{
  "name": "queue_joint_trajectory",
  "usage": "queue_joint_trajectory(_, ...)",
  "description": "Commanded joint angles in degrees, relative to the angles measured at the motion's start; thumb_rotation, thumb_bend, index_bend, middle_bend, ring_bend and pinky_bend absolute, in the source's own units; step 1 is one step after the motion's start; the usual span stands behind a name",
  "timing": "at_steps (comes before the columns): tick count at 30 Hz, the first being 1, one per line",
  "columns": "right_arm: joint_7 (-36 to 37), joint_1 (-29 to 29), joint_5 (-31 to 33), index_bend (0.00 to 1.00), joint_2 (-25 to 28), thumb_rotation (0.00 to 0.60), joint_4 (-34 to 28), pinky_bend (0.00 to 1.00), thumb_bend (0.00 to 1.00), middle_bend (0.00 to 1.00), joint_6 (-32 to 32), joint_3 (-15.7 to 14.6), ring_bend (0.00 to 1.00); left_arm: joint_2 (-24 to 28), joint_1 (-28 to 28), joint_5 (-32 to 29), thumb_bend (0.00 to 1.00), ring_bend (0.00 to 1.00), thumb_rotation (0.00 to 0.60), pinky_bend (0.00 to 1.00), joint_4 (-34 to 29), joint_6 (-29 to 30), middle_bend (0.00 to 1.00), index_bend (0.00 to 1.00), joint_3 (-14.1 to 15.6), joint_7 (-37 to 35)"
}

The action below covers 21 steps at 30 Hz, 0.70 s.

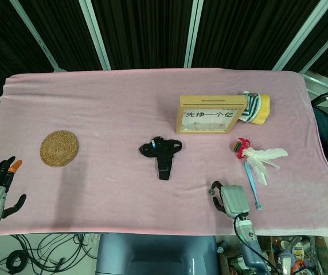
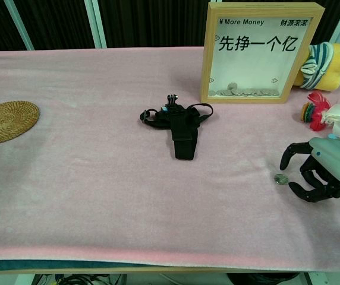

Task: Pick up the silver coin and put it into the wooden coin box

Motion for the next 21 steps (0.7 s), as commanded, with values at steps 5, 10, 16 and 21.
queue_joint_trajectory(5, 0.12, 0.02, -0.51, 0.42, -0.06, 0.6, -0.07, 1.0, 0.35, 0.86, 0.06, 0.0, 0.91, 0.04, 0.12, 0.18, 0.33, 0.0, 0.6, 0.04, -0.14, 0.16, 0.0, 0.05, 0.16, 0.3)
queue_joint_trajectory(10, 0.36, -0.03, -0.42, 0.43, -0.21, 0.6, 0.07, 1.0, 0.35, 0.86, -0.14, 0.07, 0.91, 0.06, 0.28, 0.27, 0.33, 0.0, 0.6, 0.04, -0.36, 0.64, 0.0, 0.05, 0.05, 0.28)
queue_joint_trajectory(16, 0.32, 0.08, -0.35, 0.43, -0.6, 0.6, 0.58, 1.0, 0.35, 0.86, -0.42, 0.24, 0.91, 0.05, 0.2, 0.26, 0.33, 0.0, 0.6, 0.04, -0.31, 0.41, 0.0, 0.05, 0.1, 0.32)
queue_joint_trajectory(21, 0.17, 0.17, -0.59, 0.43, -0.87, 0.6, 0.92, 1.0, 0.35, 0.86, -0.49, 0.2, 0.91, 0.08, 0.19, 0.19, 0.33, 0.0, 0.6, 0.04, -0.31, 0.41, 0.0, 0.05, 0.06, 0.26)
